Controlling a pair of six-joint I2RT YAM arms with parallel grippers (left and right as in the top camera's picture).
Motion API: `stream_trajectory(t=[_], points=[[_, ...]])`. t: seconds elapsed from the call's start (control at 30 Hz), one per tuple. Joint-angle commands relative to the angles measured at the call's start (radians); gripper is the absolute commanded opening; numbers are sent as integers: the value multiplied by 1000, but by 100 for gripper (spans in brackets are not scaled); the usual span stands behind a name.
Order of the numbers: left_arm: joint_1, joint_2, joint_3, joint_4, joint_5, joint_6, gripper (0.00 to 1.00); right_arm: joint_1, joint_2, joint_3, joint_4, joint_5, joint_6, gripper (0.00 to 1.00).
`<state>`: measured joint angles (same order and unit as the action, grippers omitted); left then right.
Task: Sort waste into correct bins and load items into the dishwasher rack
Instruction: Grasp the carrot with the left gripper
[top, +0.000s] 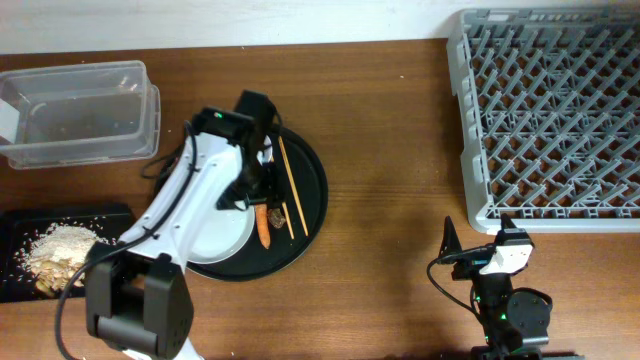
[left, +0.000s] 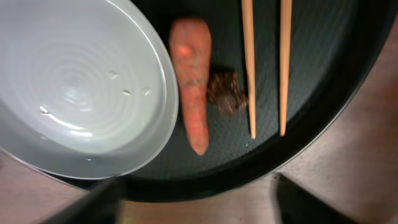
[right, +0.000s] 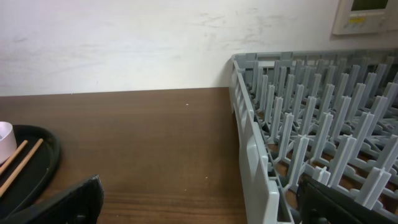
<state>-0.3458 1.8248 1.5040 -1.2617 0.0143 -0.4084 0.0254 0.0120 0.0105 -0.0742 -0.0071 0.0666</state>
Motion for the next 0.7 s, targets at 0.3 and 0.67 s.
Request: stream_trajectory(t=[0.3,0.67], points=[[-45,10,-253,193,16,-78,47,-6,-5,-5,-5,8,-7,98],[-105,10,-361,325,-135,-236,46,-6,-5,-5,-5,9,-7,99]])
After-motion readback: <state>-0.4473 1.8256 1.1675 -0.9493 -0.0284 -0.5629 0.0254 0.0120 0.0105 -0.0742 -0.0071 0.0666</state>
